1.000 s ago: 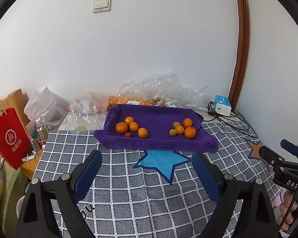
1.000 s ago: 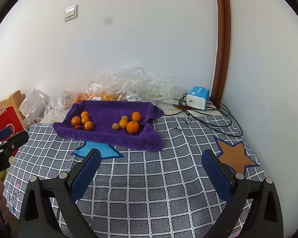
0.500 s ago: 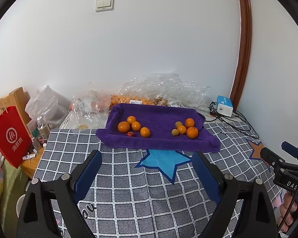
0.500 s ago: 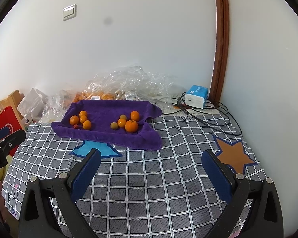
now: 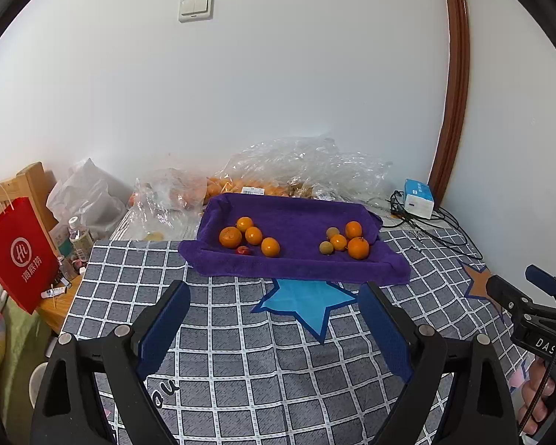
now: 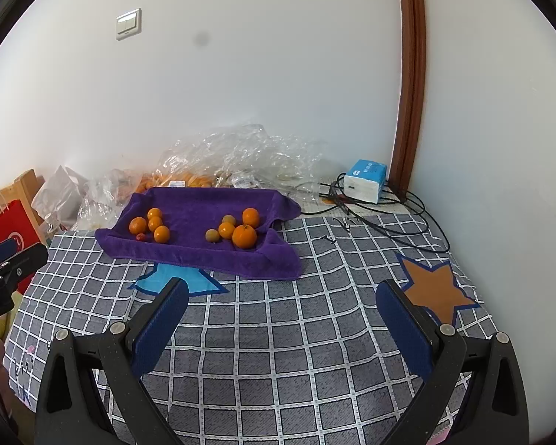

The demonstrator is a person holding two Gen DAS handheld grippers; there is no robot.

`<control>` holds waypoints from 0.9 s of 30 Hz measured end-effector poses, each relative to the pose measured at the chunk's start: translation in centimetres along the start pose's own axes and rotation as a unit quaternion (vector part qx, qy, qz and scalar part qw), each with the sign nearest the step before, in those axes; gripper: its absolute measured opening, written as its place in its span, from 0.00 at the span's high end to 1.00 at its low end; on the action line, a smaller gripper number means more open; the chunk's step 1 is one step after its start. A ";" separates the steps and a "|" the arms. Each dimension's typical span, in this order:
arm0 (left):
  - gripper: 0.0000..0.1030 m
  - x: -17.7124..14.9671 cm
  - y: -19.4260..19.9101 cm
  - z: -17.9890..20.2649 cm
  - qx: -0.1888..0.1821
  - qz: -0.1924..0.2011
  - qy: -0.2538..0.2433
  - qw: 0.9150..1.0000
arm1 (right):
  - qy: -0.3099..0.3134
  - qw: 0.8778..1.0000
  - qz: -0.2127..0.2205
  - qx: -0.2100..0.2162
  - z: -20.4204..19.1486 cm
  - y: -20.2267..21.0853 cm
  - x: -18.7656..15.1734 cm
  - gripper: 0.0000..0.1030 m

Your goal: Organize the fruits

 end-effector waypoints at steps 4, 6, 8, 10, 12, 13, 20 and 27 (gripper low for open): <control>0.11 0.0 0.0 0.0 0.000 0.001 0.001 1.000 | 0.000 1.000 0.001 -0.001 0.1 0.1 0.0 0.03; 0.11 0.0 0.0 0.0 -0.001 0.001 0.001 1.000 | 0.000 1.000 0.001 -0.001 0.0 0.1 0.0 0.03; 0.11 0.0 0.0 0.1 0.000 0.002 0.001 1.000 | 0.000 1.000 0.001 -0.002 0.0 0.1 0.0 0.03; 0.11 0.0 0.0 0.1 0.000 0.002 0.001 1.000 | 0.000 1.000 0.001 -0.001 0.0 0.1 0.0 0.03; 0.11 0.0 0.1 0.0 0.000 0.002 0.002 1.000 | 0.000 1.000 0.001 -0.002 0.0 0.1 0.0 0.03; 0.11 0.1 0.1 0.1 -0.001 0.003 0.002 1.000 | -0.001 1.000 0.001 -0.001 0.0 0.1 0.0 0.03; 0.11 0.2 0.1 0.0 0.000 0.004 0.003 1.000 | 0.000 1.000 0.001 0.000 0.0 0.1 0.0 0.03; 0.11 0.3 0.4 -0.2 0.000 0.006 0.004 1.000 | 0.000 1.000 0.001 0.000 0.0 0.2 0.1 0.03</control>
Point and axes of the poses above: each gripper's, at about its wrist camera, not at the fingertips, and y roughly against the way its jaws point, z to its right, x to its top, the point moved 1 cm from there along -y, roughly the way its jaws point, and after that the axes turned 1 degree about -x, right-handed, at the moved point
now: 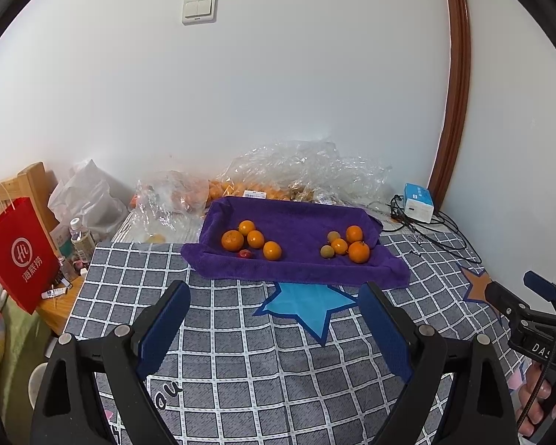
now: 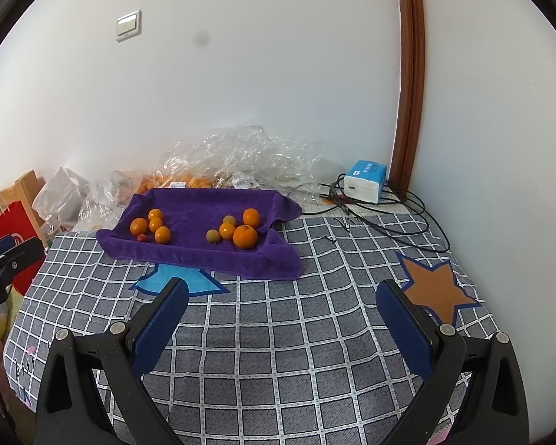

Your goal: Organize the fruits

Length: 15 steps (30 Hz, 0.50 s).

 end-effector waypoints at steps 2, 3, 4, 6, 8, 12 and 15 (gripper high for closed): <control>0.11 0.0 0.0 0.0 0.000 0.000 0.000 1.000 | -0.001 1.000 0.000 0.000 0.0 0.0 0.0 0.03; 0.11 0.0 0.0 0.0 0.000 0.000 0.000 1.000 | -0.001 1.000 0.000 0.000 0.0 -0.1 0.0 0.03; 0.11 0.0 0.0 0.0 0.001 0.000 0.000 1.000 | 0.000 1.000 0.000 0.000 0.0 -0.1 0.0 0.03; 0.11 0.0 0.0 0.0 0.000 0.000 0.000 1.000 | 0.001 1.000 0.000 -0.002 0.0 0.0 0.0 0.03; 0.11 0.0 0.0 0.0 0.000 0.000 0.000 1.000 | -0.001 1.000 0.000 -0.002 0.1 0.0 0.0 0.03; 0.11 0.1 0.1 -0.1 0.000 0.001 0.000 1.000 | -0.002 1.000 0.001 -0.004 0.2 0.0 -0.1 0.03; 0.11 0.1 0.1 -0.1 0.000 0.001 0.000 1.000 | -0.002 1.000 0.001 -0.004 0.2 0.0 -0.1 0.03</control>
Point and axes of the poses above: each gripper's, at about its wrist camera, not at the fingertips, and y roughly against the way its jaws point, z to its right, x to its top, the point moved 1 cm from there along -y, roughly the way its jaws point, and after that the axes turned 1 degree about -x, right-handed, at the moved point
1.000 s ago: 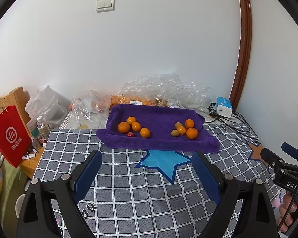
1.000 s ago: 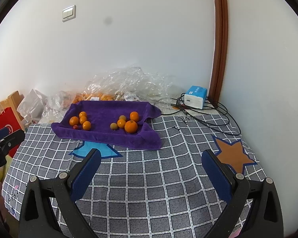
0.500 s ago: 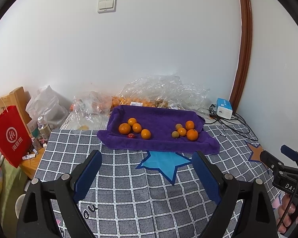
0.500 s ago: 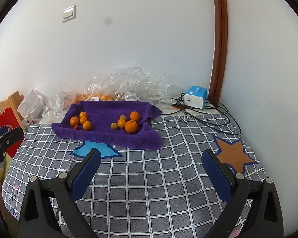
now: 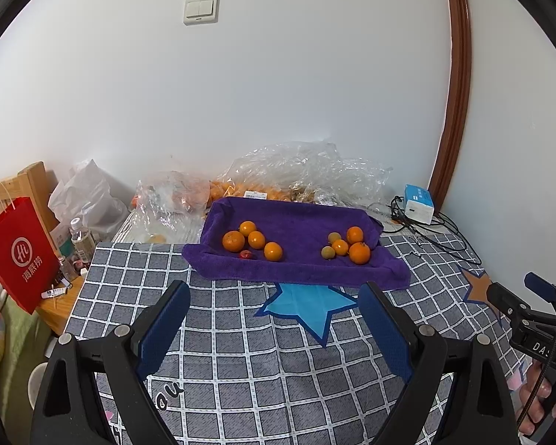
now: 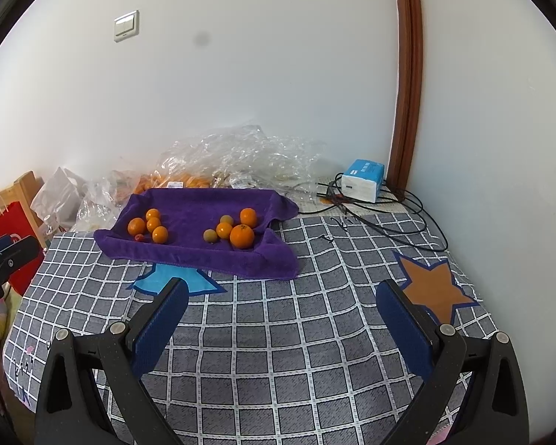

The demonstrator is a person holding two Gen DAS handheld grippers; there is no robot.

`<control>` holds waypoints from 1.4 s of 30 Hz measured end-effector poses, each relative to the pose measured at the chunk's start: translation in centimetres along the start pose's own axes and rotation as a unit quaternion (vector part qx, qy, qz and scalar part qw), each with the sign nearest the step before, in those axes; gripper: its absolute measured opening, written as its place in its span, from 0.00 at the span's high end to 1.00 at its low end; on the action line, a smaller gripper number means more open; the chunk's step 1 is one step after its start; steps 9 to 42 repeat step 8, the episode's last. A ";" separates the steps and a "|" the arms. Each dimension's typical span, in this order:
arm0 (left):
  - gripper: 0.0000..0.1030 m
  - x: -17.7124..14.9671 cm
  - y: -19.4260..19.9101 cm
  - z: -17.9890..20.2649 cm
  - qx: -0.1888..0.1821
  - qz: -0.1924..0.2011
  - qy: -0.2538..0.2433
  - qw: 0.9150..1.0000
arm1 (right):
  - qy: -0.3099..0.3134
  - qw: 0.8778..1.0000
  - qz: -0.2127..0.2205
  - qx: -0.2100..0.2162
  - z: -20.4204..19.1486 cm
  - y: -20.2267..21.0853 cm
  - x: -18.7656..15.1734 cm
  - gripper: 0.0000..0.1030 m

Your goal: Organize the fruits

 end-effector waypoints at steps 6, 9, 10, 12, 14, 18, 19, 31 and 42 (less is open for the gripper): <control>0.11 0.0 0.0 0.0 0.000 0.000 0.000 1.000 | 0.004 1.000 0.003 0.000 -0.1 0.1 0.0 0.03; 0.10 0.2 0.1 0.0 0.002 0.001 0.000 1.000 | 0.006 1.000 0.005 -0.002 -0.2 0.2 0.2 0.03; 0.10 0.2 0.1 0.0 0.002 0.001 0.000 1.000 | 0.006 1.000 0.005 -0.002 -0.2 0.2 0.2 0.03; 0.10 0.2 0.1 0.0 0.002 0.001 0.000 1.000 | 0.006 1.000 0.005 -0.002 -0.2 0.2 0.2 0.03; 0.10 0.2 0.1 0.0 0.002 0.001 0.000 1.000 | 0.006 1.000 0.005 -0.002 -0.2 0.2 0.2 0.03; 0.10 0.2 0.1 0.0 0.002 0.001 0.000 1.000 | 0.006 1.000 0.005 -0.002 -0.2 0.2 0.2 0.03; 0.10 0.2 0.1 0.0 0.002 0.001 0.000 1.000 | 0.006 1.000 0.005 -0.002 -0.2 0.2 0.2 0.03; 0.10 0.2 0.1 0.0 0.002 0.001 0.000 1.000 | 0.006 1.000 0.005 -0.002 -0.2 0.2 0.2 0.03; 0.10 0.2 0.1 0.0 0.002 0.001 0.000 1.000 | 0.006 1.000 0.005 -0.002 -0.2 0.2 0.2 0.03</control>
Point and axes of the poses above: each gripper's, at about its wrist camera, not at the fingertips, and y roughly against the way its jaws point, z to its right, x to its top, the point moved 1 cm from there along -y, roughly the way its jaws point, and after that the axes turned 1 degree about -x, right-handed, at the moved point
